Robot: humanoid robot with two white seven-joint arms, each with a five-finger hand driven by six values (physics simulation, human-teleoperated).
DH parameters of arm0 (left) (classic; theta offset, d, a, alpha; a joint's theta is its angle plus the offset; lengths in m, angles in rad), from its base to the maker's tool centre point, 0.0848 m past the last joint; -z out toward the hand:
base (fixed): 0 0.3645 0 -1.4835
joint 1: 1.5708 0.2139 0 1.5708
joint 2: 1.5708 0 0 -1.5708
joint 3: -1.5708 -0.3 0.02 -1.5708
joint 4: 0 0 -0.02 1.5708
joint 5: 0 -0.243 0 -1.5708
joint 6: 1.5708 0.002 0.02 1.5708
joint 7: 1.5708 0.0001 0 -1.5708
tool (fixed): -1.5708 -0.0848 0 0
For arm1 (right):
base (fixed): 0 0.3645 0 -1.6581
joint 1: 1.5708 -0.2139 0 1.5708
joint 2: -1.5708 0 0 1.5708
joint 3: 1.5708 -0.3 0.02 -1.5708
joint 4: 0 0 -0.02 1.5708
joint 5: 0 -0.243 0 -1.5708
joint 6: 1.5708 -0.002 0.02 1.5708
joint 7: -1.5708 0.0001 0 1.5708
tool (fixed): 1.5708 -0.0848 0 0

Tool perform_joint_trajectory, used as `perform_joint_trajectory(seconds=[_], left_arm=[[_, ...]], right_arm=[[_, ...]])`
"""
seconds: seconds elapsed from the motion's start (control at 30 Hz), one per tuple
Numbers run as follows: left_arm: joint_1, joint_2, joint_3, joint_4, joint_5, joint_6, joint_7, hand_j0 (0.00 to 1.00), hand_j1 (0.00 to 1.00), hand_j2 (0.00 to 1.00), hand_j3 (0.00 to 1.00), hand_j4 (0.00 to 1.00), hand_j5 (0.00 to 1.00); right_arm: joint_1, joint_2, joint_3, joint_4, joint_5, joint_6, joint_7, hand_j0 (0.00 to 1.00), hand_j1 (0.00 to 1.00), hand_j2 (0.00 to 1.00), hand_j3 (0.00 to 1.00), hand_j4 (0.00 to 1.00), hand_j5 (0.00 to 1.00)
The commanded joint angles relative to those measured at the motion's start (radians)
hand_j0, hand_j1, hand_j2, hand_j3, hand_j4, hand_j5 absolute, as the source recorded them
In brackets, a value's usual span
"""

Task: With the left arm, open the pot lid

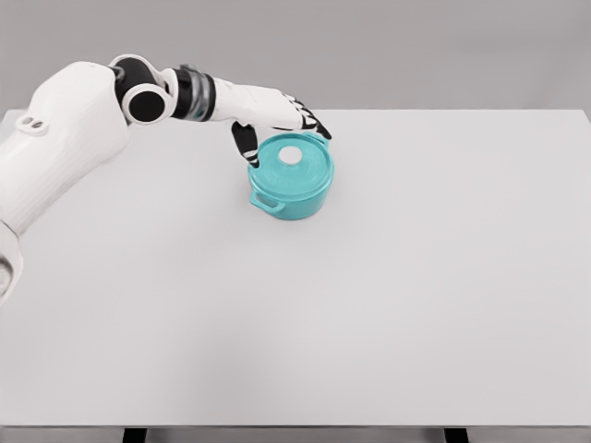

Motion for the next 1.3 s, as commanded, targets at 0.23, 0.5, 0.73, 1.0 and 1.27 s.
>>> perform_joint_trajectory(seconds=[0.23,0.5,0.73,1.0,1.27], left_arm=[[0.002,-0.016,0.004,0.021,0.001,0.002,0.003,1.0,1.0,1.0,1.0,1.0,1.0],[0.002,-0.032,0.0,0.017,0.009,0.002,0.005,0.96,0.96,0.96,0.96,0.96,0.96],[0.008,-0.032,-0.01,0.018,0.006,0.002,0.0,0.77,0.77,0.77,0.77,0.77,0.77],[0.011,-0.027,-0.011,0.018,0.006,0.002,-0.001,0.61,0.61,0.61,0.61,0.61,0.61],[0.017,-0.024,-0.011,0.018,0.006,0.002,-0.003,0.54,0.54,0.54,0.54,0.54,0.54]], right_arm=[[0.0,0.0,-0.001,0.0,0.0,0.0,0.0,1.0,1.0,1.0,1.0,1.0,1.0],[0.0,0.0,-0.001,0.0,0.0,0.0,0.0,1.0,1.0,1.0,1.0,1.0,1.0],[0.0,0.0,-0.001,0.0,0.0,0.0,0.0,1.0,1.0,1.0,1.0,1.0,1.0],[0.0,0.0,0.001,0.0,0.0,0.0,0.0,1.0,1.0,1.0,1.0,1.0,1.0],[0.0,0.0,0.001,0.0,0.0,0.0,0.0,1.0,1.0,1.0,1.0,1.0,1.0]])
